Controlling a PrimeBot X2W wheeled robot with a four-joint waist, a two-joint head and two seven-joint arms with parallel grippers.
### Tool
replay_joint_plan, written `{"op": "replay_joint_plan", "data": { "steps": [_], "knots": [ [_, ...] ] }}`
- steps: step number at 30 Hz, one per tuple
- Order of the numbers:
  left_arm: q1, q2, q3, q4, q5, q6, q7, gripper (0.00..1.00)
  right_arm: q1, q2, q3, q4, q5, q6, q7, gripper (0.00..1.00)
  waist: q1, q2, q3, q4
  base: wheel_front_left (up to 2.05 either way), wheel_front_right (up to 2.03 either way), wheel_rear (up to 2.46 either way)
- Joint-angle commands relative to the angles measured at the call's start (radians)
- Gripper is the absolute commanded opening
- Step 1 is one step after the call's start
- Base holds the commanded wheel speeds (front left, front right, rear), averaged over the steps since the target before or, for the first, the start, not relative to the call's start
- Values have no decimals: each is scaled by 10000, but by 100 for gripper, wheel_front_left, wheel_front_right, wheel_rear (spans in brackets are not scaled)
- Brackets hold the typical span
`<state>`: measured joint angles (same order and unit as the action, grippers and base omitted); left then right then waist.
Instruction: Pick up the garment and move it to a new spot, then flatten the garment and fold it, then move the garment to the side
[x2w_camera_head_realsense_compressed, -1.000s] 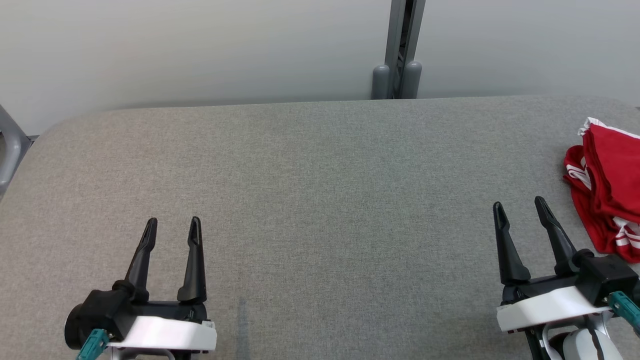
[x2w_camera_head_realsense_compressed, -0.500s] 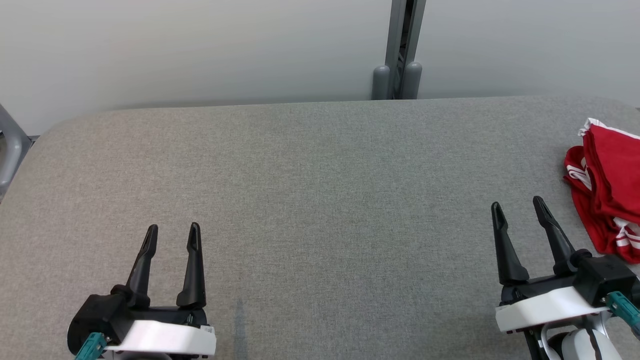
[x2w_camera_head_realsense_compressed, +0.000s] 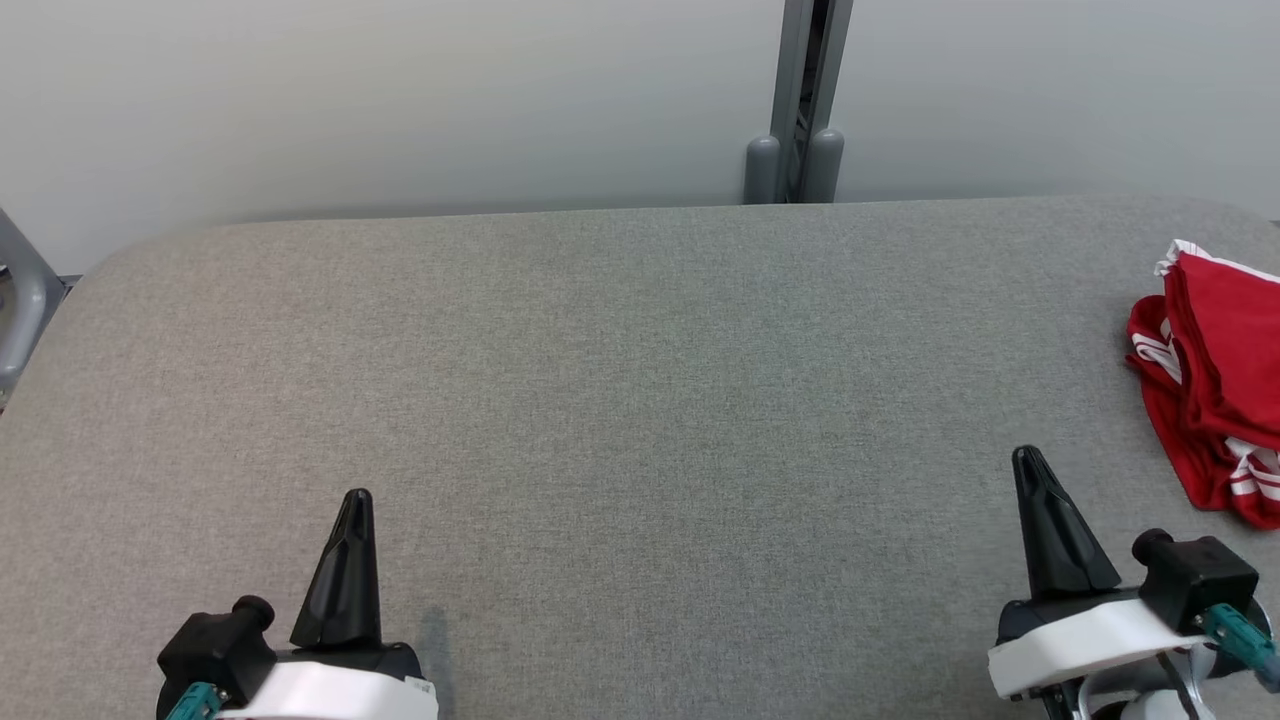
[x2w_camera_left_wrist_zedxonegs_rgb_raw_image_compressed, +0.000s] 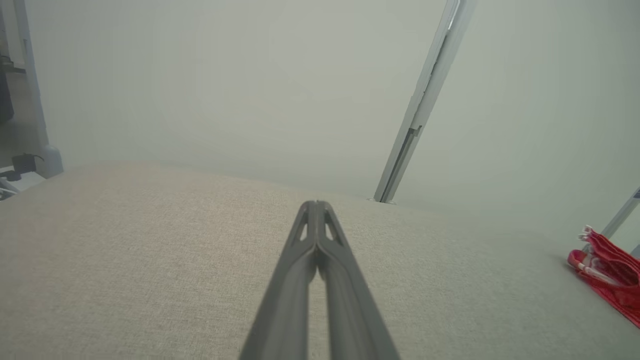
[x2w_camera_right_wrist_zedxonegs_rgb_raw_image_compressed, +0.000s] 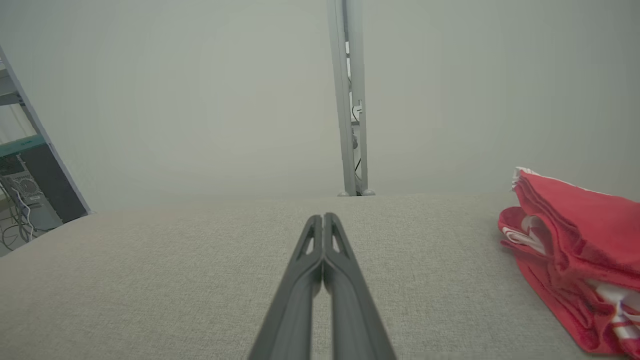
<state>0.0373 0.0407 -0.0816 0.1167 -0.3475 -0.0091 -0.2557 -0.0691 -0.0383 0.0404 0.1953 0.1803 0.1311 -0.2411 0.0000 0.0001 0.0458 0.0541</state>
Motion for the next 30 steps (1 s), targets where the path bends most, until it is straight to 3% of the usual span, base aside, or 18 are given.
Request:
{"op": "replay_joint_plan", "data": {
  "steps": [1, 30],
  "knots": [
    [-223, 32, 38, -103, -339, -58, 16, 0, -259, -50, -96, -92, 356, 0, 115, 0, 0, -1, -1, -5, 0, 0, 0],
    [-1155, 87, 251, 807, -4834, -484, 663, 0, -1178, -191, -1075, 953, 5225, -1, 1922, 0, 0, -1, -88, -130, 0, 0, 0]
  ]
}}
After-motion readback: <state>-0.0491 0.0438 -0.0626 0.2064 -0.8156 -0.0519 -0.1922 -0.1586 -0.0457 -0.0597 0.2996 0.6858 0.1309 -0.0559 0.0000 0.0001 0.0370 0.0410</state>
